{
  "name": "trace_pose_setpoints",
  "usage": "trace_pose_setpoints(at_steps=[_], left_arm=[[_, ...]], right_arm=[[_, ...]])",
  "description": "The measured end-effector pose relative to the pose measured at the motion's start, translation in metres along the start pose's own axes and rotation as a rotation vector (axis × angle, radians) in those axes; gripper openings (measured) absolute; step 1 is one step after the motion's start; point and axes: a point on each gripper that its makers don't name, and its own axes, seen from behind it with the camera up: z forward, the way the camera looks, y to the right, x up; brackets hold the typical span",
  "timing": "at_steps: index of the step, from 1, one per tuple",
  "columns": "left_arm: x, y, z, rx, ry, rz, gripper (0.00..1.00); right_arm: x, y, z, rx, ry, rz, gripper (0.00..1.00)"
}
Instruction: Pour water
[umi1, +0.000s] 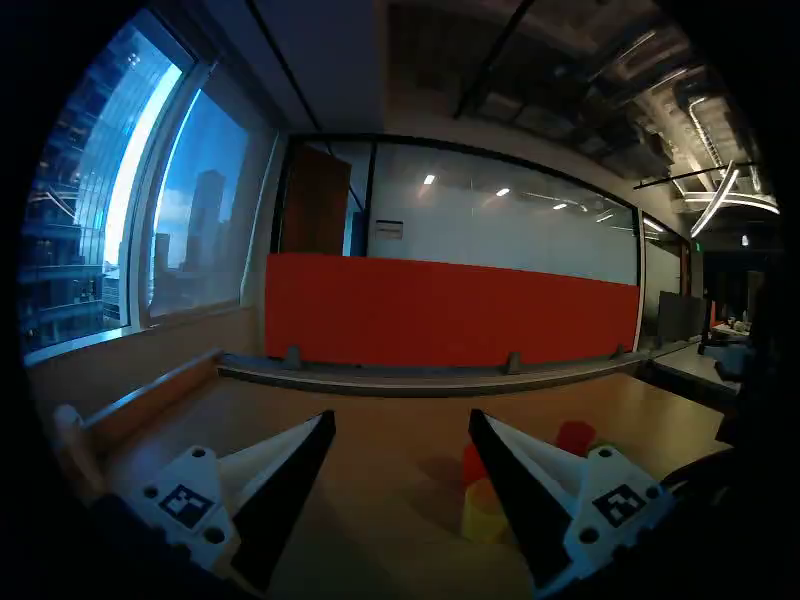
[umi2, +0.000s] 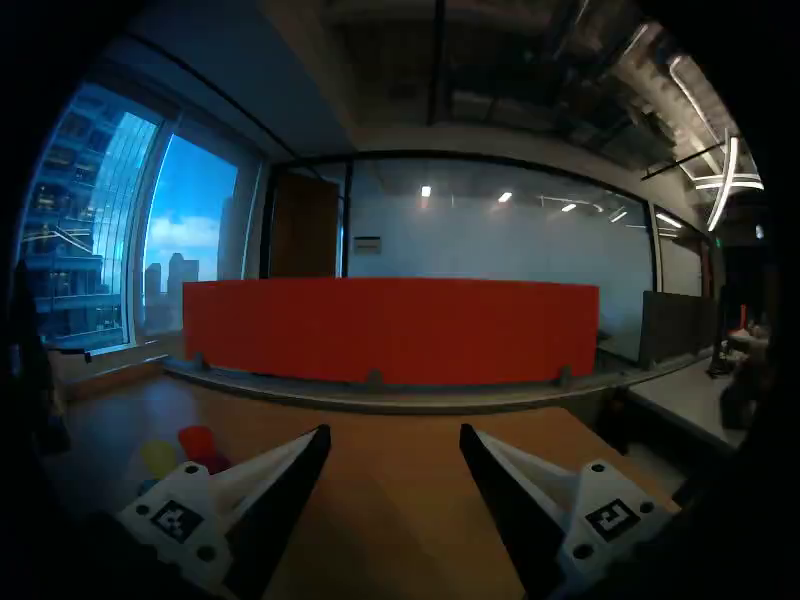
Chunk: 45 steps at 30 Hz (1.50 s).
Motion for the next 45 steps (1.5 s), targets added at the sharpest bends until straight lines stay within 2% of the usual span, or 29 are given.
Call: trace_pose_setpoints(at_steps=[6, 12, 18, 26, 35, 39, 45], left_arm=[[0.029, 0.0, 0.002, -0.015, 0.004, -0.001, 1.0], [0.058, -0.001, 0.002, -0.033, 0.01, 0.029, 1.0], [0.075, 0.005, 0.004, -0.067, 0.01, 0.039, 1.0], [0.081, 0.023, 0.006, -0.155, -0.007, 0.025, 1.0], [0.082, 0.045, 0.003, -0.281, -0.033, 0.02, 1.0], [0.081, 0.055, -0.002, -0.345, -0.048, 0.032, 1.0], [0.075, 0.073, -0.008, -0.444, -0.064, 0.084, 1.0]], right_arm=[[0.028, -0.003, 0.003, 0.024, -0.001, 0.002, 1.0], [0.051, -0.007, 0.008, 0.038, -0.003, -0.017, 1.0], [0.066, -0.012, 0.009, 0.057, -0.001, -0.017, 1.0], [0.07, -0.021, 0.009, 0.116, -0.008, 0.003, 1.0], [0.08, -0.046, -0.001, 0.275, 0.005, -0.021, 1.0], [0.083, -0.055, -0.005, 0.334, 0.0, -0.024, 1.0], [0.089, -0.067, -0.01, 0.404, -0.004, -0.027, 1.0]])
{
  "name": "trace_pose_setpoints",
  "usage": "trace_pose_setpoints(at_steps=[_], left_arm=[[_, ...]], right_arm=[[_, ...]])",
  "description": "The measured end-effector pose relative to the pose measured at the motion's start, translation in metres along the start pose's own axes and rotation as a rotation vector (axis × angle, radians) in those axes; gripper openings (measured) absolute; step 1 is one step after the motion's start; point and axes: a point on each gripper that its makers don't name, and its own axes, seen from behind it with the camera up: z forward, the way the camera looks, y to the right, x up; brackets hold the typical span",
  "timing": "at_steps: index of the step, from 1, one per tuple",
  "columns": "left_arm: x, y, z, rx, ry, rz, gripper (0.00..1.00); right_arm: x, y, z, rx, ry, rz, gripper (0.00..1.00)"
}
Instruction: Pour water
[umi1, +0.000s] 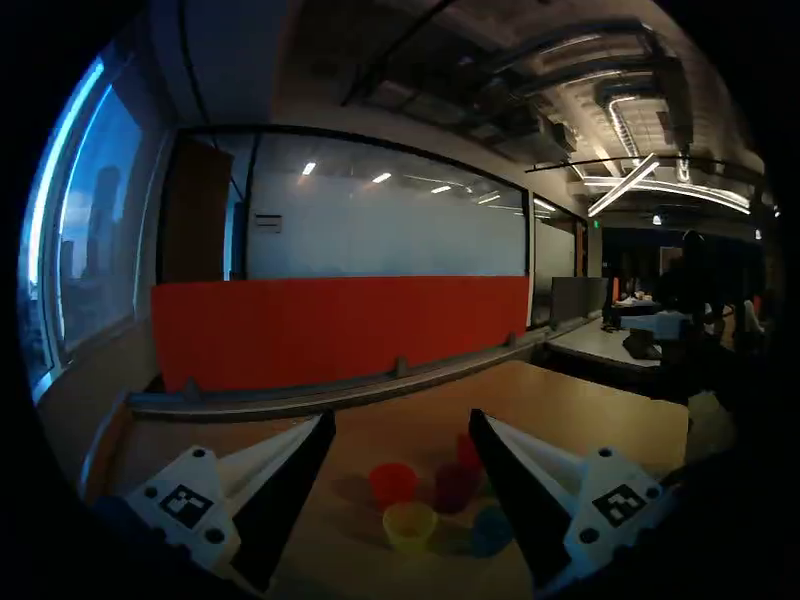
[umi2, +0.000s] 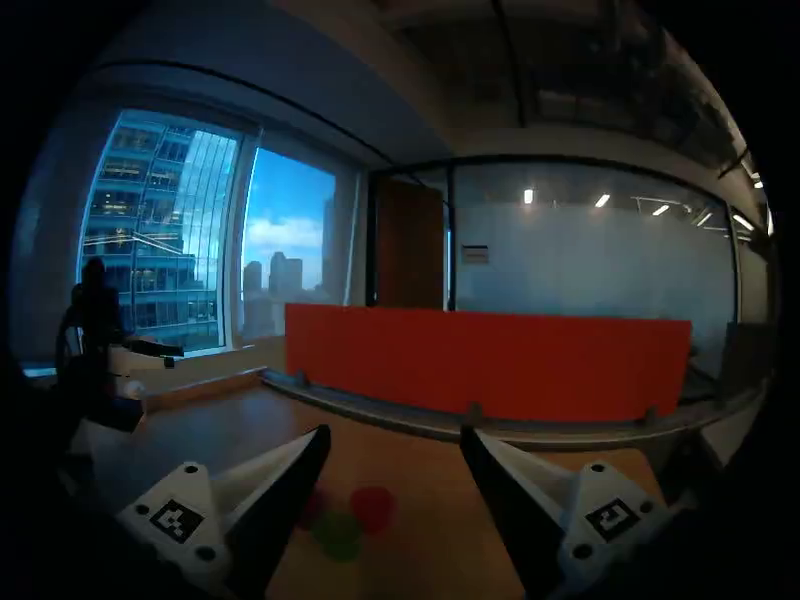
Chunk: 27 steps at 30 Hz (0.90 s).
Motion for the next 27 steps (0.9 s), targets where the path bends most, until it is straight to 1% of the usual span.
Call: trace_pose_setpoints(at_steps=[2, 5, 11, 14, 20, 27], left_arm=[[0.0, 0.005, 0.001, -0.02, -0.003, 0.018, 1.0], [0.003, 0.013, 0.0, -0.047, 0.001, 0.028, 1.0], [0.007, 0.029, -0.001, -0.113, 0.008, 0.024, 1.0], [0.006, 0.036, 0.0, -0.144, 0.002, 0.03, 1.0], [0.003, 0.047, 0.003, -0.195, -0.013, 0.047, 1.0], [-0.005, 0.064, 0.004, -0.266, -0.031, 0.068, 1.0]], right_arm=[[0.001, -0.002, 0.0, 0.013, -0.002, -0.006, 1.0], [0.003, -0.003, 0.002, 0.027, -0.001, -0.013, 1.0], [0.005, -0.008, 0.003, 0.065, -0.023, -0.02, 1.0], [0.004, -0.012, 0.002, 0.085, -0.042, -0.036, 1.0], [0.001, -0.018, 0.002, 0.118, -0.085, -0.072, 1.0], [-0.006, -0.022, 0.002, 0.146, -0.123, -0.086, 1.0]])
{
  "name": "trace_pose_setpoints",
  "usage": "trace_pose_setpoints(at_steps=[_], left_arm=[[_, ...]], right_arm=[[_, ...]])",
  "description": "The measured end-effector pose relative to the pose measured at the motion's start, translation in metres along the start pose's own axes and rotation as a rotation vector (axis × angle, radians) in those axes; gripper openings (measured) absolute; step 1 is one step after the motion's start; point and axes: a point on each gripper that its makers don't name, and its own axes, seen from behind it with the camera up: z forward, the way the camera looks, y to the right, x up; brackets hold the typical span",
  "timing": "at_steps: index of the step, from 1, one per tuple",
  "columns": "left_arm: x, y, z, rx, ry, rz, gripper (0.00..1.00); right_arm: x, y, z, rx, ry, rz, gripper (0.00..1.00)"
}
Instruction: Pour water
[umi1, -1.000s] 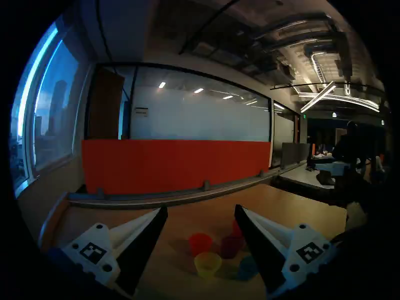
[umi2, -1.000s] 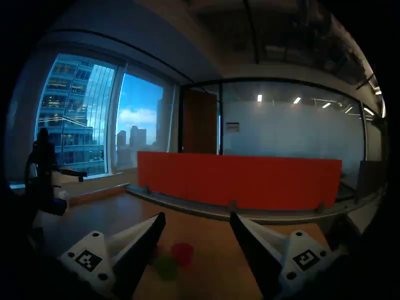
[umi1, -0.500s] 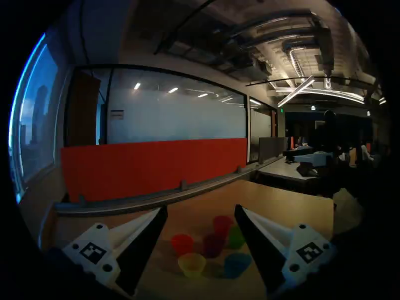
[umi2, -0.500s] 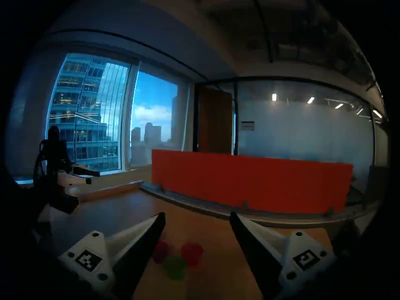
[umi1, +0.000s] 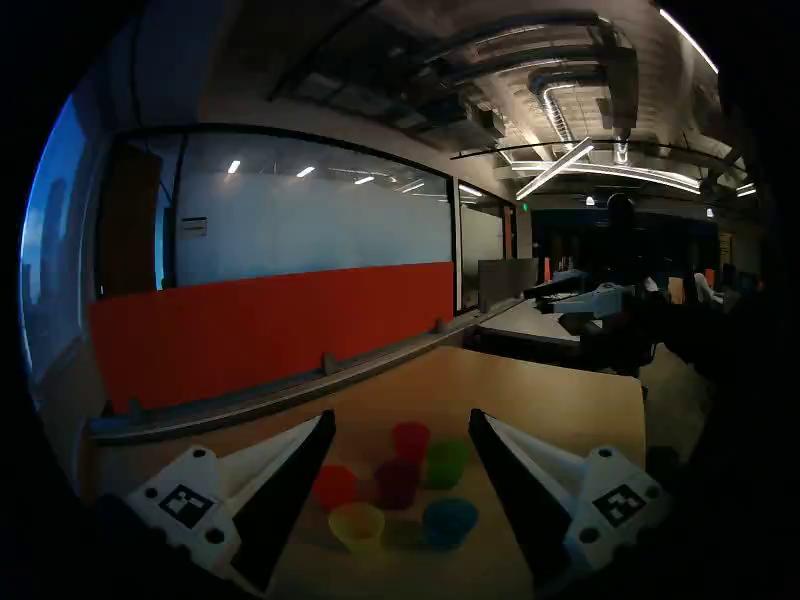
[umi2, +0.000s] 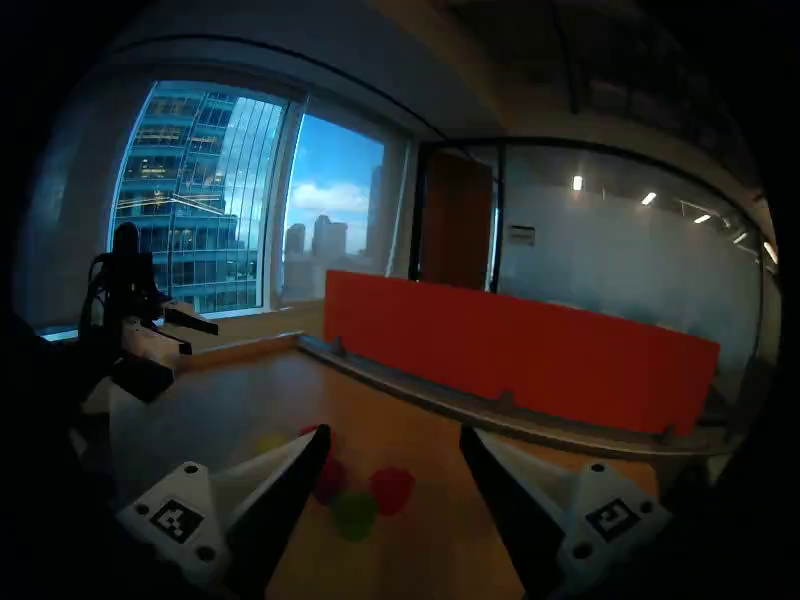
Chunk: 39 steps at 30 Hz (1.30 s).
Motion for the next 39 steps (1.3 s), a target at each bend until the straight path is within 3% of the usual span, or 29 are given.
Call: trace_pose_setpoints(at_steps=[9, 29, 39], left_arm=[[-0.021, 0.019, 0.007, -0.075, -0.039, 0.007, 1.0], [-0.084, 0.04, 0.026, -0.177, -0.14, -0.003, 1.0], [-0.117, 0.045, 0.032, -0.207, -0.194, -0.012, 1.0]], right_arm=[[-0.016, -0.004, 0.003, 0.028, -0.058, -0.025, 1.0], [-0.062, -0.01, 0.023, 0.066, -0.172, -0.039, 1.0], [-0.089, -0.014, 0.036, 0.086, -0.22, -0.036, 1.0]])
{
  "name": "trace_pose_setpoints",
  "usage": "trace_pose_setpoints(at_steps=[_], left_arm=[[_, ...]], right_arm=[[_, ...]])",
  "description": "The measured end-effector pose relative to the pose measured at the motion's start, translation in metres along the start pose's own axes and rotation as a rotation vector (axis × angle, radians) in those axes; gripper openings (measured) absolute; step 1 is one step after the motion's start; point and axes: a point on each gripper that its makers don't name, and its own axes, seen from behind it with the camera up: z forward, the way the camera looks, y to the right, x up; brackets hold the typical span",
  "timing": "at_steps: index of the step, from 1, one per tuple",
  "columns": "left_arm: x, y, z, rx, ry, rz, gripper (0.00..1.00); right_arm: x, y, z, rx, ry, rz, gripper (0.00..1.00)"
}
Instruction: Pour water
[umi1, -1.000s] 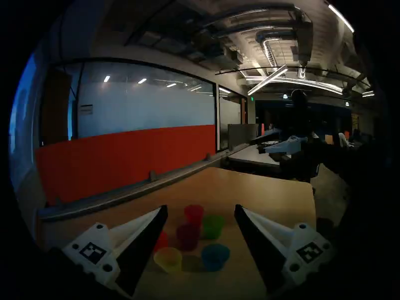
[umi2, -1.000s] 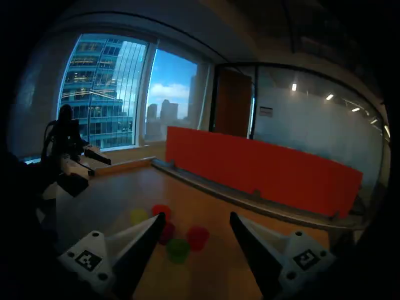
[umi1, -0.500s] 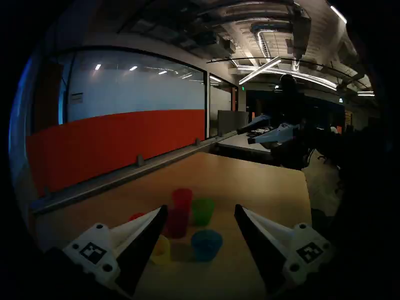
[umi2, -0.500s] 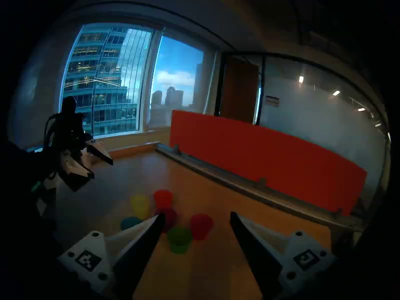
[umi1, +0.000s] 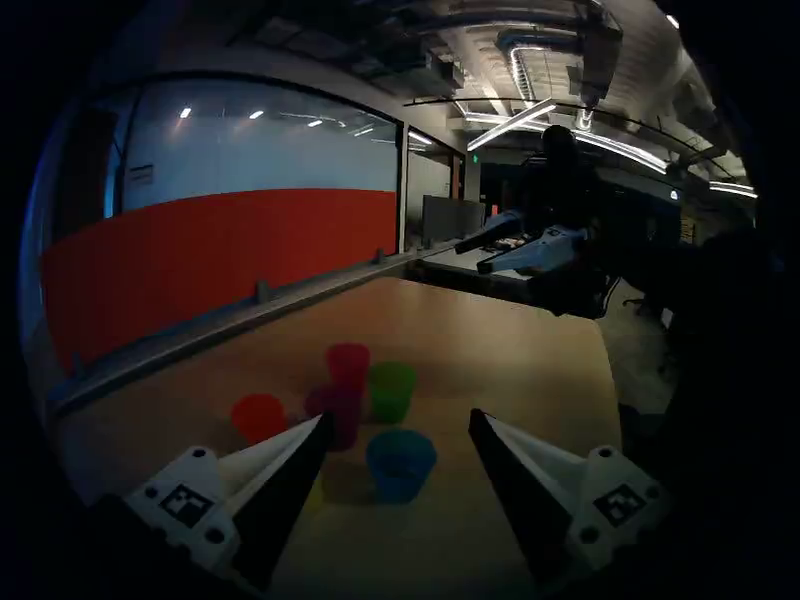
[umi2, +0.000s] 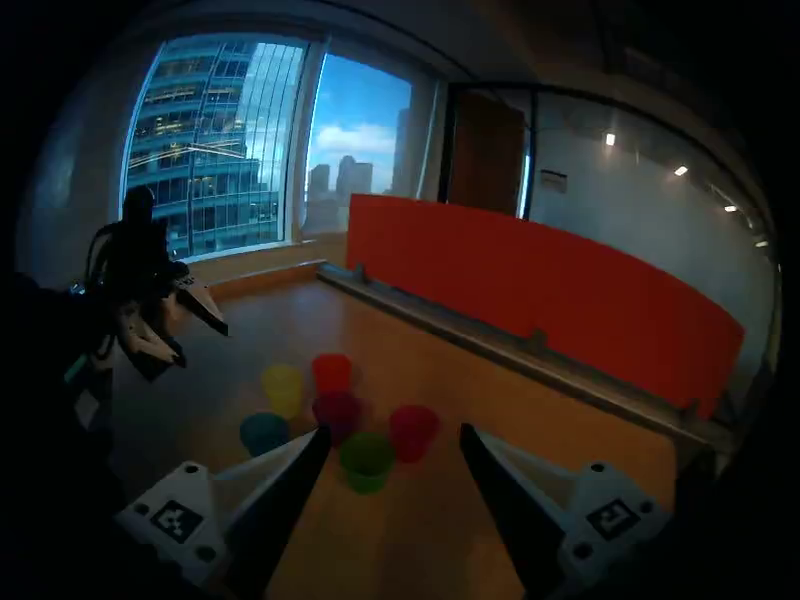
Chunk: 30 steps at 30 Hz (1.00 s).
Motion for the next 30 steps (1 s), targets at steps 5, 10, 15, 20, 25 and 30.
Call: trace_pose_setpoints(at_steps=[5, 10, 15, 20, 25, 30], left_arm=[[-0.018, 0.0, 0.01, -0.008, -0.036, -0.003, 1.0], [-0.037, 0.0, 0.021, -0.013, -0.076, -0.001, 1.0], [-0.055, -0.001, 0.031, -0.013, -0.109, 0.004, 1.0], [-0.07, 0.0, 0.039, -0.016, -0.141, 0.014, 1.0], [-0.082, 0.003, 0.045, -0.022, -0.166, 0.032, 1.0], [-0.091, 0.006, 0.053, -0.024, -0.186, 0.04, 1.0]], right_arm=[[-0.011, -0.001, 0.01, 0.011, -0.023, -0.002, 1.0], [-0.02, 0.0, 0.018, 0.013, -0.04, -0.002, 1.0], [-0.027, 0.0, 0.025, 0.019, -0.051, 0.005, 1.0], [-0.033, 0.0, 0.031, 0.025, -0.063, 0.005, 1.0], [-0.037, 0.0, 0.037, 0.03, -0.069, 0.006, 1.0], [-0.04, 0.0, 0.043, 0.036, -0.075, 0.006, 1.0]])
